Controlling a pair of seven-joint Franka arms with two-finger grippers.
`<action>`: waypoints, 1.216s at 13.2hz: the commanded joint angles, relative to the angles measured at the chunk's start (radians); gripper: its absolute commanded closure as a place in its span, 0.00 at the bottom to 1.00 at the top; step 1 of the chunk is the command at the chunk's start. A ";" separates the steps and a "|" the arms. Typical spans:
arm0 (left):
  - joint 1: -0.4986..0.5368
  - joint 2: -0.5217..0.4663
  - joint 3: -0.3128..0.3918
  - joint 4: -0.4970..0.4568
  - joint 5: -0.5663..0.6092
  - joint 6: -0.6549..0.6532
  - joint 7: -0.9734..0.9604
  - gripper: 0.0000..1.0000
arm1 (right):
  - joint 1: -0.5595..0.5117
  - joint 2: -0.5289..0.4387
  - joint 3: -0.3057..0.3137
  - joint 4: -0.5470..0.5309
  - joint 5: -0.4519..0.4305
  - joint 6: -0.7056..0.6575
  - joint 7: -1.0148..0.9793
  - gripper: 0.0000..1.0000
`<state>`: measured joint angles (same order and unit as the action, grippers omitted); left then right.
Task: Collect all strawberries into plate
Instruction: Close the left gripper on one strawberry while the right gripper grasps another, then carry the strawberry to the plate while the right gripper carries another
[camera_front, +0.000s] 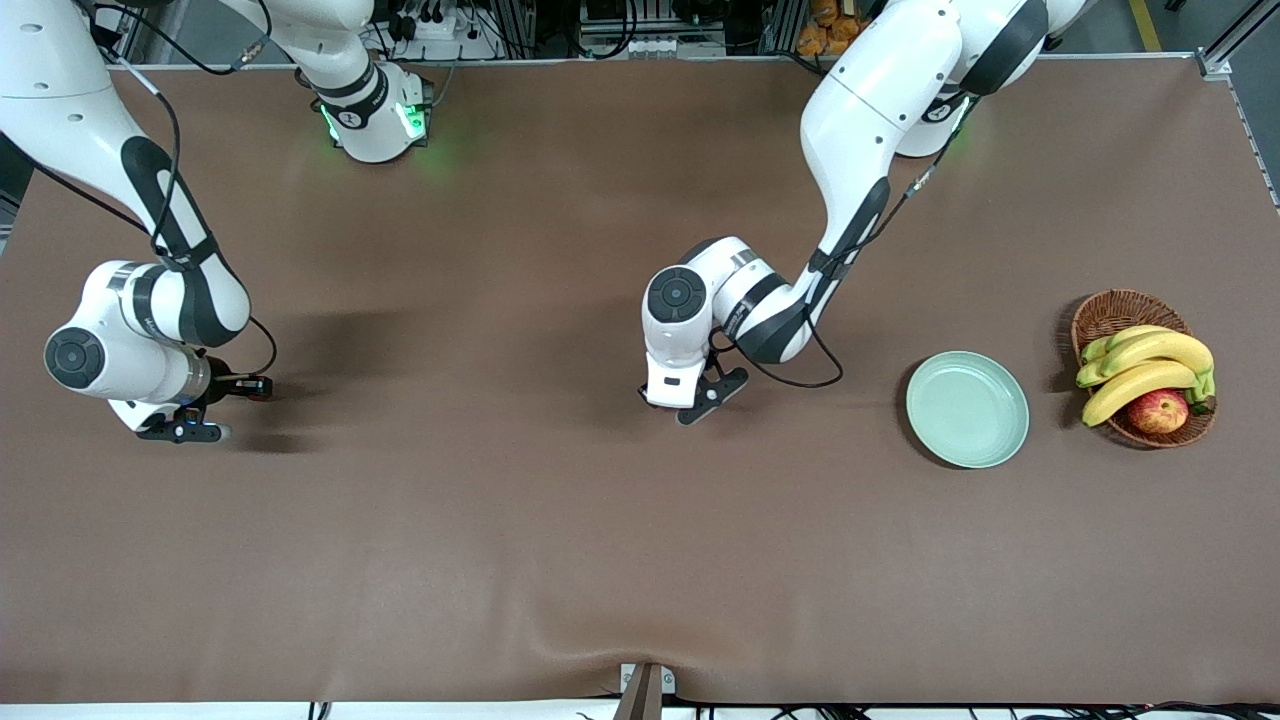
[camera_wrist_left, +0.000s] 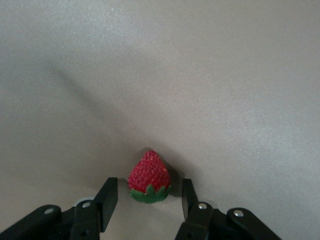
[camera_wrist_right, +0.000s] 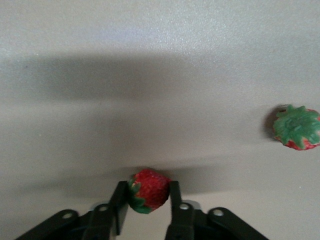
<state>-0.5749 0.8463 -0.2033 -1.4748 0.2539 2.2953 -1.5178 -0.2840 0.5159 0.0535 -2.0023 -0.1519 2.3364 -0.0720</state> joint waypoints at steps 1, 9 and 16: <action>-0.003 -0.018 0.008 -0.001 0.028 -0.019 -0.025 0.41 | -0.030 -0.004 0.020 -0.015 -0.020 0.015 -0.011 0.93; 0.003 -0.015 0.008 0.001 0.027 -0.025 -0.028 0.91 | 0.064 -0.013 0.038 0.062 -0.011 0.011 -0.020 1.00; 0.144 -0.277 -0.005 0.004 -0.005 -0.246 -0.004 1.00 | 0.236 -0.007 0.065 0.146 0.056 0.015 -0.017 1.00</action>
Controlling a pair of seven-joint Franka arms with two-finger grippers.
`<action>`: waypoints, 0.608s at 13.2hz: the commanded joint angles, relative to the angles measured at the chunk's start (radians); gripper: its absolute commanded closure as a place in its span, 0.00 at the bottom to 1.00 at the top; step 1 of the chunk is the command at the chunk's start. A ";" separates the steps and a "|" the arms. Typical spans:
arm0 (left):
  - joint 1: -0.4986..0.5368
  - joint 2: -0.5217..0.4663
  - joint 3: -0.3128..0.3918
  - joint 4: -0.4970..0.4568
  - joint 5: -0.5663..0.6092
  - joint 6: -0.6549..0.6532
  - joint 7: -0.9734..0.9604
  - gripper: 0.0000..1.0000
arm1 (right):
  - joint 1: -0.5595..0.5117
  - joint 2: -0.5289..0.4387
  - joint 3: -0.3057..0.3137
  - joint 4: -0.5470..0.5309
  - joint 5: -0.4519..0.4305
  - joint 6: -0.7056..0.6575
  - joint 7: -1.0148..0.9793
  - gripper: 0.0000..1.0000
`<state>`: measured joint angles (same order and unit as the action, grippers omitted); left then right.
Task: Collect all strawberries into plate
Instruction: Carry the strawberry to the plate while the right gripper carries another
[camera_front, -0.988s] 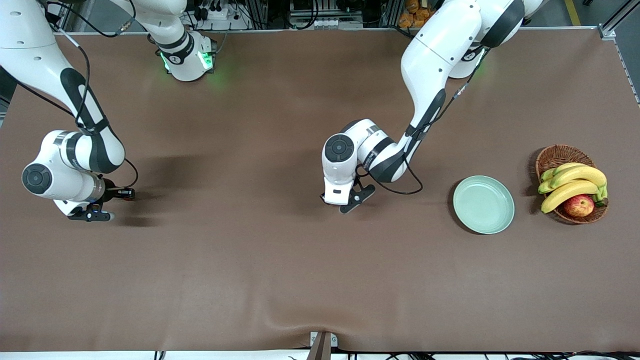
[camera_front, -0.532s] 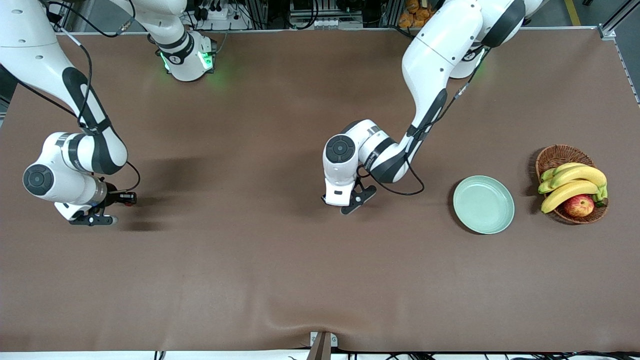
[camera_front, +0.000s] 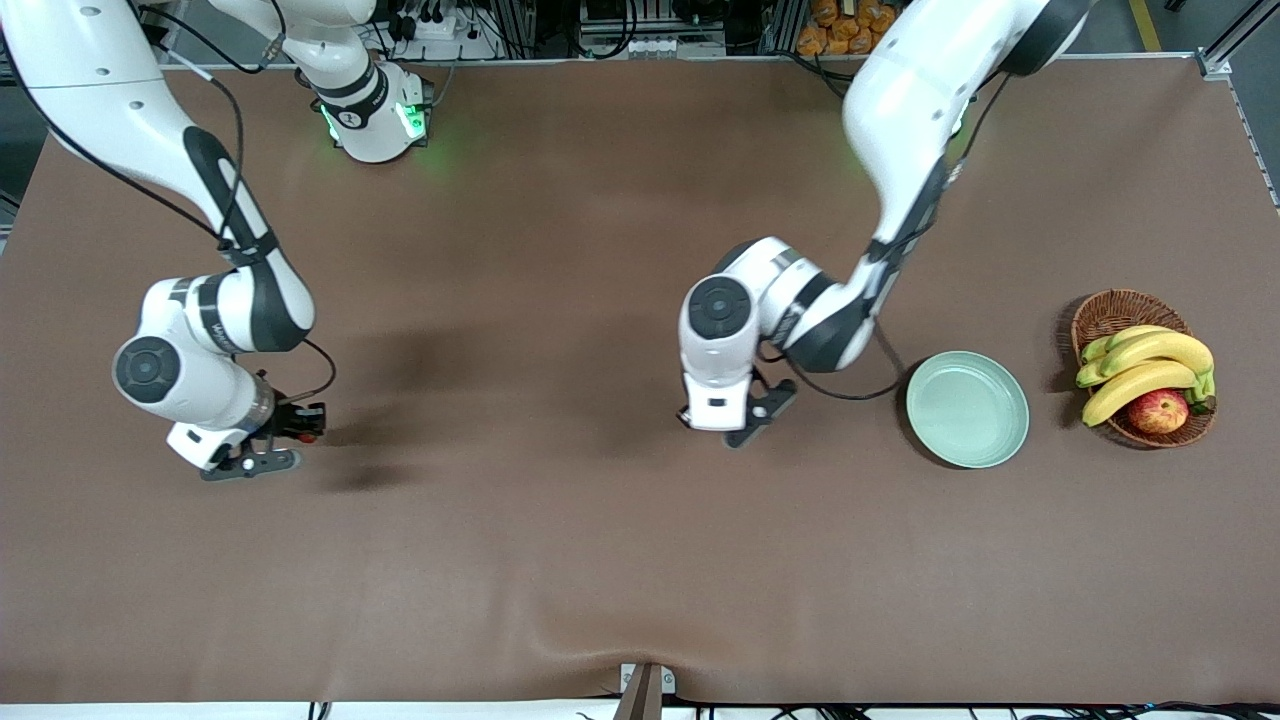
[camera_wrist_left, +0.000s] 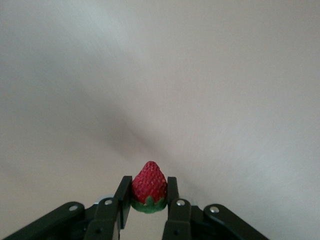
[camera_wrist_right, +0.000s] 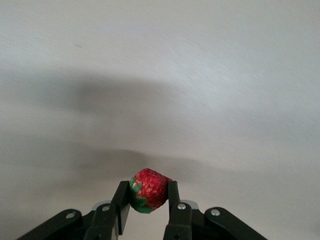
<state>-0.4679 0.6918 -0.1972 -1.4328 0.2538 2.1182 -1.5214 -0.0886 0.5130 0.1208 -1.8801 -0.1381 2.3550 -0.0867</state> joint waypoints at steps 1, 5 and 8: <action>0.061 -0.156 -0.011 -0.038 -0.033 -0.090 0.047 1.00 | 0.070 -0.004 -0.004 0.032 0.090 -0.003 -0.002 1.00; 0.184 -0.257 -0.010 -0.046 -0.080 -0.338 0.300 1.00 | 0.191 0.028 -0.004 0.091 0.219 -0.003 0.010 1.00; 0.291 -0.331 -0.010 -0.147 -0.071 -0.393 0.465 1.00 | 0.277 0.068 -0.006 0.156 0.322 -0.005 0.013 1.00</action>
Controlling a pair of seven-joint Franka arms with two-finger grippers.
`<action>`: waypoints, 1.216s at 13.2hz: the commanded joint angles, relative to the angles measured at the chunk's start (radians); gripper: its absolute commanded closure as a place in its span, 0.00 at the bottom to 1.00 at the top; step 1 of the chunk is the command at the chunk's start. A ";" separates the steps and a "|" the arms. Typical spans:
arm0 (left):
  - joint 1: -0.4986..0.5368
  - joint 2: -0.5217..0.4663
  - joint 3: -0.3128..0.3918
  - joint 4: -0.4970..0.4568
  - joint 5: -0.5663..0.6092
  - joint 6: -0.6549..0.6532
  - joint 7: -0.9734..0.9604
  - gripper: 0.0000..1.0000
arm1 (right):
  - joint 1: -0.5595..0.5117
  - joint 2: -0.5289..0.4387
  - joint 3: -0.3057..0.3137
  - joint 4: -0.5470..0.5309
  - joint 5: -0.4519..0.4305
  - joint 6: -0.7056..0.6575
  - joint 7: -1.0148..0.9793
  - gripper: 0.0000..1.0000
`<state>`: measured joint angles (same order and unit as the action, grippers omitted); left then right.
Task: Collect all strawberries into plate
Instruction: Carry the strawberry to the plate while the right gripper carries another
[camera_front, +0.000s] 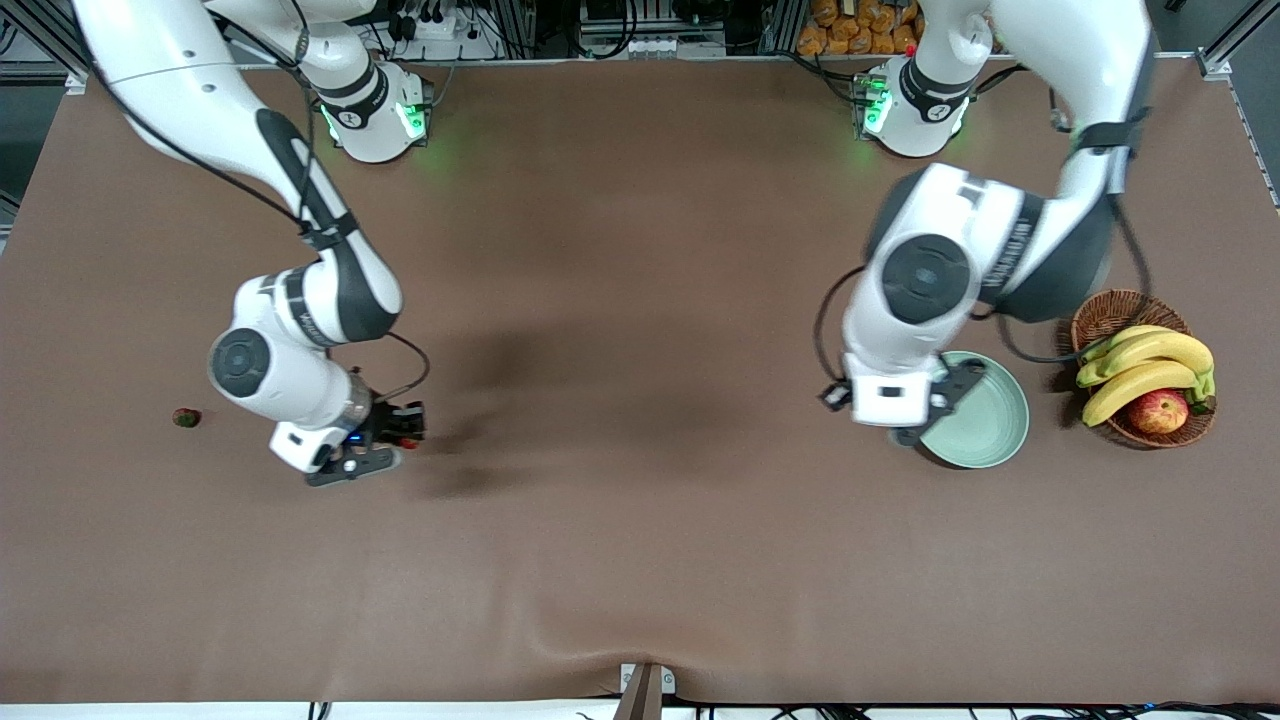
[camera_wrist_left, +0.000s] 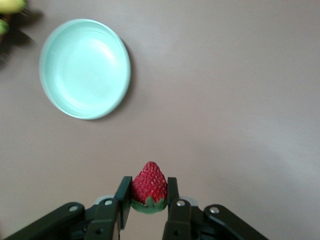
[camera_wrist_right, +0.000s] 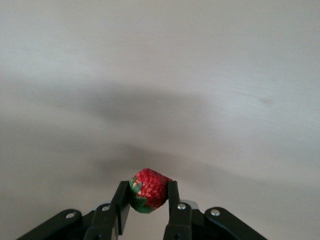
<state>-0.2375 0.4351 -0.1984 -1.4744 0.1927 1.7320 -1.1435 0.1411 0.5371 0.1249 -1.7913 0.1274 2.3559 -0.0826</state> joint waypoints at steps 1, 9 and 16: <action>0.084 -0.085 -0.009 -0.133 -0.010 -0.006 0.143 1.00 | 0.073 0.058 -0.010 0.087 0.078 -0.006 0.023 1.00; 0.328 -0.069 -0.007 -0.385 0.001 0.265 0.451 1.00 | 0.363 0.202 -0.011 0.290 0.094 0.052 0.371 1.00; 0.374 0.037 -0.004 -0.452 0.094 0.486 0.473 0.63 | 0.541 0.349 -0.011 0.414 0.094 0.253 0.659 1.00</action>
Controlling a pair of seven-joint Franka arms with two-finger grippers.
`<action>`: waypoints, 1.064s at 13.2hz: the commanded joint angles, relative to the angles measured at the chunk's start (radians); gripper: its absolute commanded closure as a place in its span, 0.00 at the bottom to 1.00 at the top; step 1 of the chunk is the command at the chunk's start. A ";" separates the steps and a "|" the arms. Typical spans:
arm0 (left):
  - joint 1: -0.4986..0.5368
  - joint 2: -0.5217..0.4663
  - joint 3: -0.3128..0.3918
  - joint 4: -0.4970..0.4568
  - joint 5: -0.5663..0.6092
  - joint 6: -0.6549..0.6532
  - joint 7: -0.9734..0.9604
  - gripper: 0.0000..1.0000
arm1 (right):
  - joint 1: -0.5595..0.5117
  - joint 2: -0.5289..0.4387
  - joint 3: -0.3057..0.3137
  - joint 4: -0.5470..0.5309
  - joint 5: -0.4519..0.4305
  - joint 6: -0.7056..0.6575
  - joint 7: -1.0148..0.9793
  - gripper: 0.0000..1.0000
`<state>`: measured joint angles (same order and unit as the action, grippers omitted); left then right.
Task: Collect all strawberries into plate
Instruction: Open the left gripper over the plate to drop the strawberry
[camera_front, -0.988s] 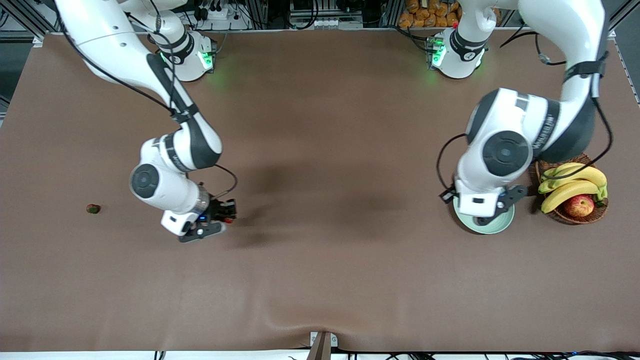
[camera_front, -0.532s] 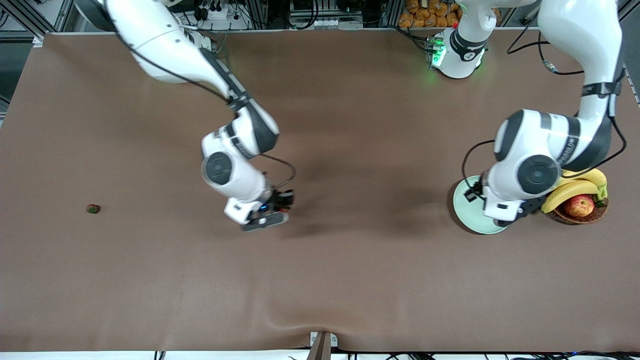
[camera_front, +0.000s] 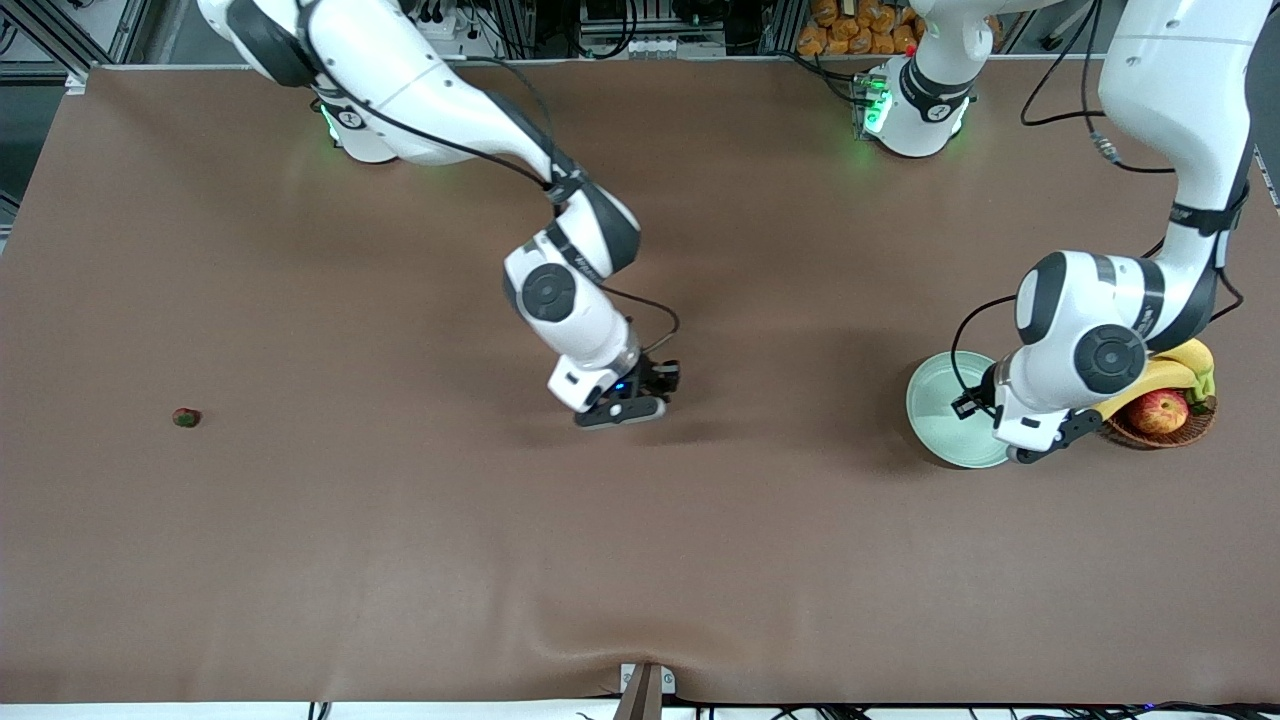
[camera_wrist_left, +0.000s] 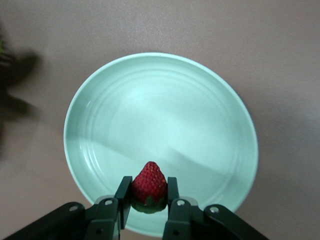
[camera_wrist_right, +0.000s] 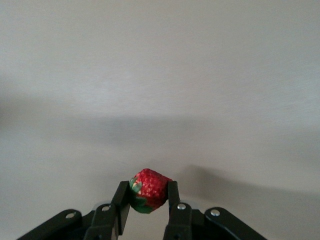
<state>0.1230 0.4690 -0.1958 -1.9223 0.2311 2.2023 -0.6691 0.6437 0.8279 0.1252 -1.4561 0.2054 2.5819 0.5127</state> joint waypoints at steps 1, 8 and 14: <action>0.014 0.011 -0.007 0.000 0.069 0.016 -0.001 0.32 | 0.056 0.065 -0.012 0.080 0.016 0.041 0.094 1.00; -0.032 0.002 -0.017 0.069 0.068 0.014 -0.015 0.00 | 0.060 0.085 -0.015 0.079 0.006 0.112 0.087 0.00; -0.238 0.061 -0.021 0.187 0.005 0.013 -0.148 0.00 | -0.080 0.017 -0.019 0.066 0.003 0.008 -0.054 0.00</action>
<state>-0.0456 0.4870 -0.2222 -1.7975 0.2682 2.2181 -0.7488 0.6183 0.8773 0.0944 -1.3765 0.2048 2.6418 0.5306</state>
